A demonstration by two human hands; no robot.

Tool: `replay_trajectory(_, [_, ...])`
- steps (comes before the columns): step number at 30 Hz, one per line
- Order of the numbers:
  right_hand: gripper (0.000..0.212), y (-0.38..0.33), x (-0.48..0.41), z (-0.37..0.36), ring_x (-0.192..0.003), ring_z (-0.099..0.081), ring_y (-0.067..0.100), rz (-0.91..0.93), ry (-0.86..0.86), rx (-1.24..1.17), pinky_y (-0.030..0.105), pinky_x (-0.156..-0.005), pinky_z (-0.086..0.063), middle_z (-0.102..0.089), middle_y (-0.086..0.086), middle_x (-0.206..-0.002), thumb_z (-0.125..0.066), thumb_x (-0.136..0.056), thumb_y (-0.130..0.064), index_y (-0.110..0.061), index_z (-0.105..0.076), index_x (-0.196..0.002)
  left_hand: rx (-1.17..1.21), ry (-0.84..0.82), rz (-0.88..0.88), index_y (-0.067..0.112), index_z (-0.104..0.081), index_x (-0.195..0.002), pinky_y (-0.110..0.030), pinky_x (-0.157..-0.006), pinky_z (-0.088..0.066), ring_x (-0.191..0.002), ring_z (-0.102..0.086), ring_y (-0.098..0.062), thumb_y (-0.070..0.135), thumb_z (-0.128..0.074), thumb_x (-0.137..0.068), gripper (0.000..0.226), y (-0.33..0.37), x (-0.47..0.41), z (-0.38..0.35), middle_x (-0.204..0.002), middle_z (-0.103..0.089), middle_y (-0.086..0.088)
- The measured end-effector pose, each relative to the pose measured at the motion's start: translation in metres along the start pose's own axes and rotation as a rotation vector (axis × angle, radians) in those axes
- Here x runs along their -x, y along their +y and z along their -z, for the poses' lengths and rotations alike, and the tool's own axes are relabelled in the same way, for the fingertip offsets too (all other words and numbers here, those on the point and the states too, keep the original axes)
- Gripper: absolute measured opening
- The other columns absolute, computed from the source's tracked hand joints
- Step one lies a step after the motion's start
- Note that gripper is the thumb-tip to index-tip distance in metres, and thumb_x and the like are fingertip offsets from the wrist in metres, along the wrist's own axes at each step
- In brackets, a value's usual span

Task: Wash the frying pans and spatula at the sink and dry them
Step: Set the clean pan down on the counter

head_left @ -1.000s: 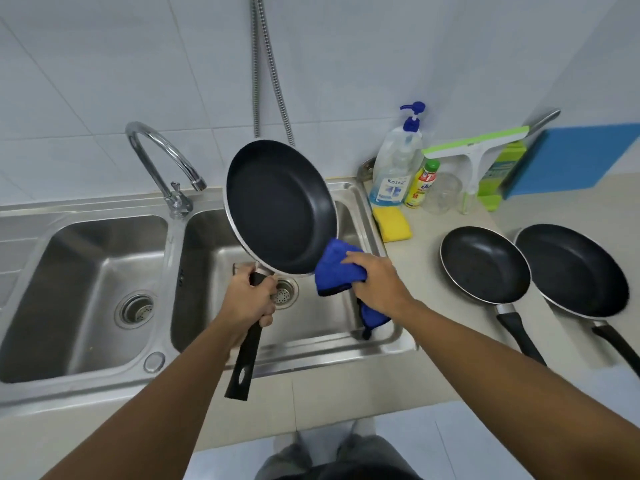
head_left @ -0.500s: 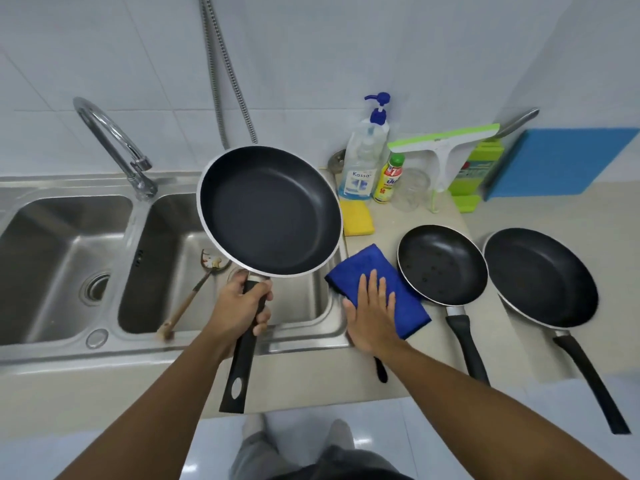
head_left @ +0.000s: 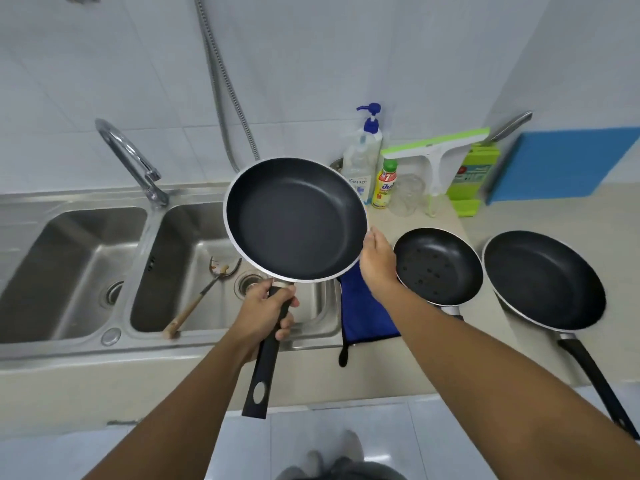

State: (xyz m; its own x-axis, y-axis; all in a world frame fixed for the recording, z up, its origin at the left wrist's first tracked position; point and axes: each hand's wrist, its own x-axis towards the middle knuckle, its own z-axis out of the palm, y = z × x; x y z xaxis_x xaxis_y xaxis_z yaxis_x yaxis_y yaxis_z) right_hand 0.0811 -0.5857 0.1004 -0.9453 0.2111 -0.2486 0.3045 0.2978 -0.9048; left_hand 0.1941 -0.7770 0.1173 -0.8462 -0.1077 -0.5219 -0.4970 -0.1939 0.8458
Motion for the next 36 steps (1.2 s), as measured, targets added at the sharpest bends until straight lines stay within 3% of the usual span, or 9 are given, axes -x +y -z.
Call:
replay_trajectory(4, [0.028,-0.015,-0.008,0.027,-0.095,-0.065,0.016,0.029,0.067,-0.017,0.032,-0.082,-0.052,-0.070,-0.003,-0.099,-0.044,-0.100,-0.009,-0.024,-0.067,-0.104,-0.015,-0.102,-0.007,0.004,-0.053,-0.108,-0.024,-0.037,-0.036,-0.044,-0.044,-0.017,0.015,-0.056,-0.106,0.012,0.012,0.004,-0.019,-0.085,-0.065,-0.012])
replay_trajectory(8, [0.019,-0.021,-0.018,0.064,-0.073,-0.056,0.018,-0.043,0.253,0.008,0.025,-0.063,-0.043,-0.069,0.013,-0.088,-0.047,-0.085,-0.002,-0.004,-0.066,-0.087,-0.060,-0.190,-0.019,0.002,-0.052,-0.115,-0.026,-0.039,-0.041,-0.045,-0.046,-0.019,0.015,-0.058,-0.106,0.017,0.023,0.007,-0.047,-0.079,-0.065,-0.013])
replay_trajectory(13, [0.029,-0.021,-0.014,0.133,-0.091,-0.068,0.030,-0.137,0.473,-0.083,0.032,-0.068,-0.050,-0.072,0.017,-0.104,-0.046,-0.079,0.006,0.004,-0.069,-0.096,-0.152,-0.391,0.056,0.005,-0.051,-0.122,-0.034,-0.049,-0.057,-0.050,-0.056,-0.020,0.004,-0.062,-0.101,0.024,0.030,0.011,-0.098,-0.098,-0.064,-0.023])
replay_trajectory(17, [0.026,0.002,-0.020,0.199,-0.078,-0.064,0.028,-0.084,0.534,-0.040,0.029,-0.068,-0.046,-0.072,0.015,-0.096,-0.046,-0.085,0.003,-0.004,-0.070,-0.089,-0.292,-0.376,0.032,0.011,-0.051,-0.123,-0.033,-0.053,-0.054,-0.055,-0.053,-0.016,0.007,-0.058,-0.103,0.022,0.015,0.016,-0.162,-0.078,-0.059,-0.012])
replay_trajectory(22, [0.020,0.055,-0.032,0.297,-0.100,-0.058,0.037,0.082,0.437,0.327,0.035,-0.079,-0.040,-0.064,0.019,-0.109,-0.038,-0.102,-0.012,-0.003,-0.055,-0.106,-0.367,-0.316,-0.040,0.012,-0.053,-0.106,-0.025,-0.041,-0.038,-0.048,-0.039,-0.010,0.020,-0.055,-0.106,0.009,-0.018,0.024,-0.263,-0.072,-0.048,-0.006])
replay_trajectory(24, [0.042,0.080,-0.035,0.339,-0.139,-0.040,0.037,0.167,0.311,0.456,0.041,-0.110,-0.037,-0.044,0.020,-0.149,-0.033,-0.107,-0.020,0.000,-0.036,-0.144,-0.365,-0.325,-0.047,0.012,-0.051,-0.098,-0.025,-0.039,-0.035,-0.044,-0.036,-0.009,0.018,-0.055,-0.106,0.010,-0.032,0.029,-0.305,-0.069,-0.044,-0.004])
replay_trajectory(25, [0.054,0.092,-0.034,0.359,-0.153,-0.017,0.032,0.202,0.249,0.543,0.040,-0.123,-0.020,-0.021,0.016,-0.164,-0.031,-0.108,-0.026,-0.003,-0.018,-0.156,-0.365,-0.325,-0.048,0.013,-0.049,-0.095,-0.024,-0.038,-0.033,-0.043,-0.034,-0.009,0.016,-0.054,-0.106,0.013,-0.038,0.033,-0.327,-0.066,-0.041,-0.003])
replay_trajectory(28, [0.066,0.126,-0.037,0.421,-0.155,0.014,0.029,0.286,0.173,0.795,0.043,-0.126,-0.001,0.003,0.010,-0.169,-0.025,-0.109,-0.043,-0.007,-0.008,-0.161,-0.372,-0.335,-0.058,0.013,-0.046,-0.092,-0.021,-0.037,-0.030,-0.041,-0.031,-0.010,0.013,-0.053,-0.106,0.015,-0.056,0.041,-0.392,-0.064,-0.037,-0.003])
replay_trajectory(36, [0.073,0.187,-0.069,0.571,-0.156,0.009,0.028,0.263,0.098,1.027,0.044,-0.125,-0.002,0.002,0.011,-0.169,-0.021,-0.106,-0.053,-0.006,-0.010,-0.160,-0.387,-0.378,-0.020,0.009,-0.055,-0.104,-0.026,-0.040,-0.039,-0.045,-0.040,-0.014,0.018,-0.056,-0.106,0.009,-0.094,0.047,-0.541,-0.063,-0.046,-0.006])
